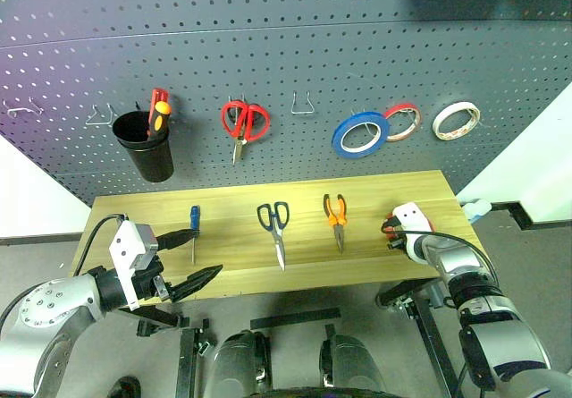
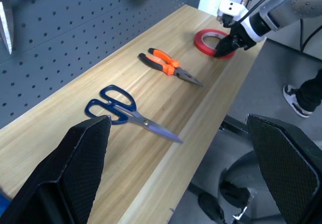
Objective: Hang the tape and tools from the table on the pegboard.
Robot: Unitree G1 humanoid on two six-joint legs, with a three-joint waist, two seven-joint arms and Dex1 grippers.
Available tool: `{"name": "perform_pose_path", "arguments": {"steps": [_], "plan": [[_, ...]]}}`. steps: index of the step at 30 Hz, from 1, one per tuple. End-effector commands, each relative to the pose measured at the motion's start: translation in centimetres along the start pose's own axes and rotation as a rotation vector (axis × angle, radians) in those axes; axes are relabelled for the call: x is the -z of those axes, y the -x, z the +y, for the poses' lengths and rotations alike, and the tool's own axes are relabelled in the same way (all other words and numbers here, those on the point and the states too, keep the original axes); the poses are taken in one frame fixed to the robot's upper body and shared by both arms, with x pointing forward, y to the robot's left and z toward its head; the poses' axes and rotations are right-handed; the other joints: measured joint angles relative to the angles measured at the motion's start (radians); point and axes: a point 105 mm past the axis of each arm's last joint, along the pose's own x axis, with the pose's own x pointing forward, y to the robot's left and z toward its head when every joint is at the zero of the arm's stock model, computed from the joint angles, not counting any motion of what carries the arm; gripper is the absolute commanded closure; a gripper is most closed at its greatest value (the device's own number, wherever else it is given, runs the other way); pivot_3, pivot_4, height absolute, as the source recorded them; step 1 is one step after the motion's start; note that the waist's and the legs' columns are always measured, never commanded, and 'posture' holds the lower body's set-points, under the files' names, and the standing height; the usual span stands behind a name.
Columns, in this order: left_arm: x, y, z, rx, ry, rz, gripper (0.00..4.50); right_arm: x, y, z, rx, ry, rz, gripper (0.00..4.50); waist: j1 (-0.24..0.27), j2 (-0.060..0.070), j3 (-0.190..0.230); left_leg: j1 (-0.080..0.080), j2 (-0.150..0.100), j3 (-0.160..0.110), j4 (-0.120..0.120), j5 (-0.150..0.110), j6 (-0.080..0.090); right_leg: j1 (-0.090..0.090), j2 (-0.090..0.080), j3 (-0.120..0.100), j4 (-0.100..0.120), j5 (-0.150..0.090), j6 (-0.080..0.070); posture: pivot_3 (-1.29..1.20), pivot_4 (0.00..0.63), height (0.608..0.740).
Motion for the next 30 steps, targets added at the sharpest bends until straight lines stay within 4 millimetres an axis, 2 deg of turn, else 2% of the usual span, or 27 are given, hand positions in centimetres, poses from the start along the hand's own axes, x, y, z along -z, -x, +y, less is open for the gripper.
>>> {"name": "perform_pose_path", "arguments": {"steps": [1, 6, 9, 11, 14, 21, 26, 30], "plan": [[-0.5, -0.2, 0.4, -0.005, -0.034, -0.028, 0.00, -2.1, 0.9, 0.1, -0.043, -0.048, -0.114, 3.82, 0.000, 0.000, 0.000, -0.001, 0.000, 0.000, 0.000, 0.000, 0.000, 0.000, 0.000, 0.000, 0.000, 0.000, 0.000, 0.07, 0.098, 0.740], [-0.7, -0.7, 0.7, -0.005, -0.041, -0.047, 0.00, -2.2, 2.2, -0.4, -0.036, -0.062, -0.197, 3.82, 0.002, 0.000, -0.001, -0.004, -0.001, 0.000, 0.001, 0.001, -0.002, -0.002, 0.000, -0.001, 0.000, 0.001, 0.002, 0.06, 0.083, 0.740], [-0.8, -0.8, 0.9, -0.007, -0.042, -0.056, 0.00, -2.7, 3.1, -1.1, -0.023, -0.169, -0.289, 3.82, 0.001, 0.000, -0.001, -0.006, -0.001, 0.000, 0.001, 0.003, -0.004, -0.004, 0.000, -0.002, 0.000, 0.001, 0.002, 0.05, 0.071, 0.740], [-0.8, -0.8, 1.1, -0.009, -0.042, -0.062, 0.00, -2.7, 3.7, -0.8, -0.038, -0.248, -0.346, 3.82, 0.000, -0.001, -0.001, -0.008, -0.001, 0.000, 0.001, 0.004, -0.006, -0.005, 0.001, -0.002, 0.000, 0.001, 0.003, 0.05, 0.062, 0.740], [-0.9, -0.8, 1.4, -0.014, -0.036, -0.081, 0.00, -2.5, 4.3, -0.4, -0.031, -0.241, -0.401, 3.82, -0.002, -0.001, -0.004, -0.008, 0.000, 0.000, 0.001, 0.005, -0.007, -0.005, 0.002, -0.002, 0.001, 0.001, 0.003, 0.04, 0.052, 0.740], [-1.6, -0.7, 1.5, 0.014, -0.005, -0.121, 0.00, -4.1, 6.6, -0.2, 0.020, -0.315, -0.646, 3.82, -0.003, -0.002, -0.014, -0.008, -0.001, 0.000, 0.002, 0.005, -0.007, -0.006, 0.002, -0.002, 0.002, 0.002, 0.004, 0.03, 0.024, 0.740], [-1.9, 0.7, 0.9, 0.080, 0.072, -0.144, 0.00, -5.1, 8.6, -2.3, 0.109, -0.359, -0.797, 3.82, -0.005, -0.002, -0.031, -0.008, 0.000, 0.000, 0.002, 0.005, -0.007, -0.006, 0.002, -0.002, 0.002, 0.002, 0.004, 0.02, 0.007, 0.740], [-1.9, 2.0, 1.2, 0.084, 0.093, -0.150, 0.00, -5.4, 9.5, -3.3, 0.157, -0.337, -0.859, 3.82, -0.007, 0.000, -0.044, -0.008, 0.000, 0.000, 0.002, 0.005, -0.007, -0.005, 0.003, -0.002, 0.002, 0.002, 0.004, 0.03, 0.000, 0.740]]}}
